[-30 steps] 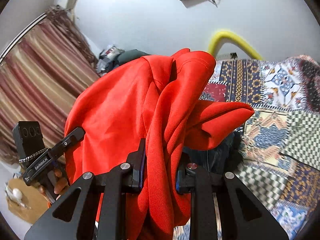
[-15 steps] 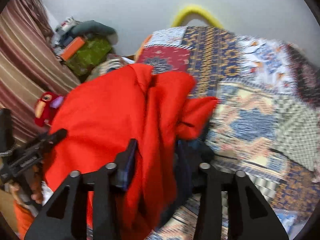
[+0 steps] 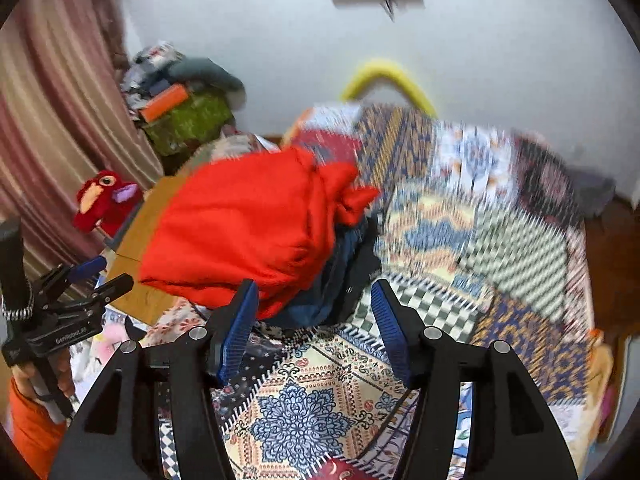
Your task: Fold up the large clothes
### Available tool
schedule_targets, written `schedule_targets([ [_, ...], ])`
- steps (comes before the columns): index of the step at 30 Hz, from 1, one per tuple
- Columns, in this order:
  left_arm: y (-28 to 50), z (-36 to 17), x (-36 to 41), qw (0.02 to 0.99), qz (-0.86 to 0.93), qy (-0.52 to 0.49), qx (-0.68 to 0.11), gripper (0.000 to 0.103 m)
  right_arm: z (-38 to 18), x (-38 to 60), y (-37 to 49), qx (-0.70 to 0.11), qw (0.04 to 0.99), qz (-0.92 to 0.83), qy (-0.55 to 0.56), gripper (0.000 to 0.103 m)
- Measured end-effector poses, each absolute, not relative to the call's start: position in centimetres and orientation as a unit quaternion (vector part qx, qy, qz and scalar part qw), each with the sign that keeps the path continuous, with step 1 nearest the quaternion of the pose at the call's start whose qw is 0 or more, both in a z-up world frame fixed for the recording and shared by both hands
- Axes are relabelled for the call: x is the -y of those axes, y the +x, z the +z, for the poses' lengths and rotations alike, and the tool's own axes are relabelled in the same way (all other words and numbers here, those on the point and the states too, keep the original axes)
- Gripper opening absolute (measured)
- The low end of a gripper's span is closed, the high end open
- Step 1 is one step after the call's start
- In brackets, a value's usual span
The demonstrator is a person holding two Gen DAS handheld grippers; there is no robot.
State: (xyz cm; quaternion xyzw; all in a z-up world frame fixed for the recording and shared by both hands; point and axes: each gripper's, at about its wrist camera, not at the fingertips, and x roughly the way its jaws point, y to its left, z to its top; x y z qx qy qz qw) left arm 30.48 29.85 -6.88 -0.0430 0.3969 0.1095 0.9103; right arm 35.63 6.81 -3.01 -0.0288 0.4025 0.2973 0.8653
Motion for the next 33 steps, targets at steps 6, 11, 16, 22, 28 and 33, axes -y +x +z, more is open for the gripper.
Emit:
schedule_targets([
  [6, 23.6, 0.6, -27.0, 0.947, 0.101, -0.048, -0.302, 0.073, 3.0, -4.7, 28.9, -0.305, 0.895, 0.326, -0.008, 0.055],
  [11, 16.6, 6.1, -24.5, 0.973, 0.095, -0.046, -0.205, 0.073, 6.5, -2.6, 23.1, -0.232, 0.907, 0.351, 0.026, 0.055],
  [16, 9.6, 8.6, -20.9, 0.989, 0.094, -0.028, -0.115, 0.073, 8.3, -0.6, 17.6, -0.163, 0.914, 0.367, 0.05, 0.055],
  [22, 3.3, 7.9, -16.4, 0.993, 0.114, 0.003, -0.036, 0.073, 8.4, 0.9, 12.1, -0.087, 0.93, 0.355, 0.047, 0.055],
  [28, 0.0, 6.5, -15.2, 0.992, 0.122, -0.014, -0.009, 0.074, 7.5, 0.7, 8.6, -0.048, 0.941, 0.334, 0.015, 0.08],
  [33, -1.0, 5.6, -15.3, 0.99, 0.139, -0.024, -0.005, 0.097, 6.7, 0.3, 8.4, -0.048, 0.951, 0.305, 0.012, 0.103],
])
